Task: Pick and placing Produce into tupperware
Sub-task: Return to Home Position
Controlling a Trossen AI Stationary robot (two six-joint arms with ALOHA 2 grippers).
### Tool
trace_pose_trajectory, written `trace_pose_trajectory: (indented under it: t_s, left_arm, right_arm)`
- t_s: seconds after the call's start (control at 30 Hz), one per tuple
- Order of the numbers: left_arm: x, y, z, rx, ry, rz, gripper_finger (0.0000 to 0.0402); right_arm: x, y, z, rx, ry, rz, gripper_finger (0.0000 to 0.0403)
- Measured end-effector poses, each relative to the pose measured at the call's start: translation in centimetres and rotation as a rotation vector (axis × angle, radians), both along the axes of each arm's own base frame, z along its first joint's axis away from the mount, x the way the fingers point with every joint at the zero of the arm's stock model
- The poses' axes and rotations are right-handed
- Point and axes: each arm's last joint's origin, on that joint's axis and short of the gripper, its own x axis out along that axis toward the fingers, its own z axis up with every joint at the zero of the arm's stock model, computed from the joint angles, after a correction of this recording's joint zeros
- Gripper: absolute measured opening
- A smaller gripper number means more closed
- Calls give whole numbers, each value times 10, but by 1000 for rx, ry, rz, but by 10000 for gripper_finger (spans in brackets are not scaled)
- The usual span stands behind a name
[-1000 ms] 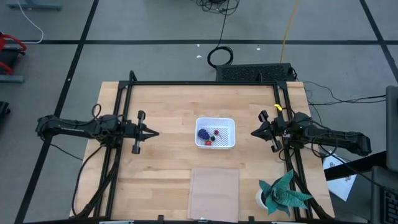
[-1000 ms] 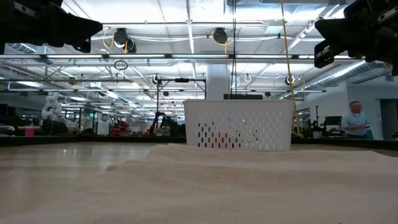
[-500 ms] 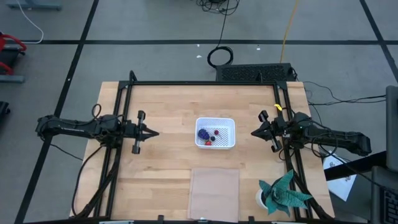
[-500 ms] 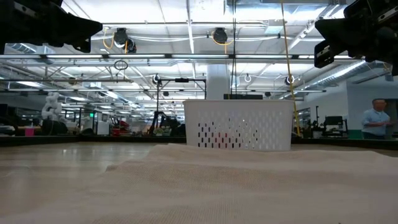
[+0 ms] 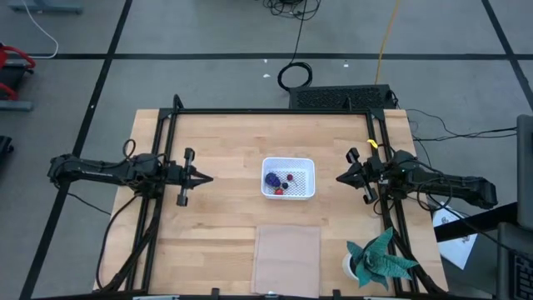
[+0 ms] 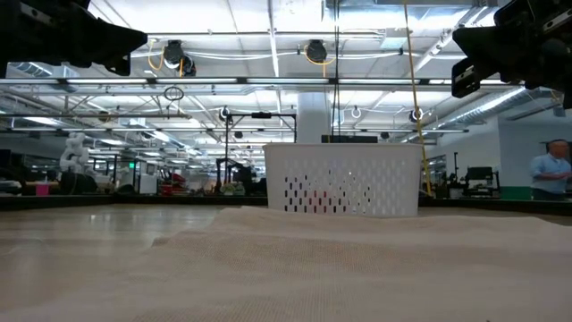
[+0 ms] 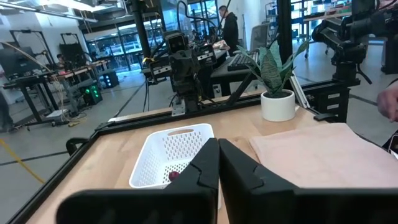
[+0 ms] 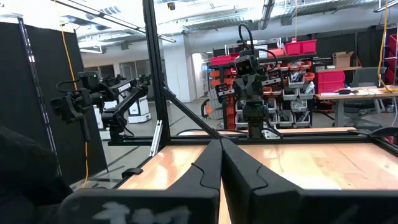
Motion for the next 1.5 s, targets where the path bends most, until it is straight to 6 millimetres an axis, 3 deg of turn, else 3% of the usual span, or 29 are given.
trace_pose_trajectory:
  t_s: [0.17, 0.53, 1.5]
  left_arm:
    - [0, 0, 0, 0, 0, 0, 3]
    - [0, 0, 0, 0, 0, 0, 32]
    - [0, 0, 0, 0, 0, 0, 33]
  right_arm:
    - [0, 0, 0, 0, 0, 0, 0]
    - [0, 0, 0, 0, 1, 0, 0]
    - [0, 0, 0, 0, 1, 0, 0]
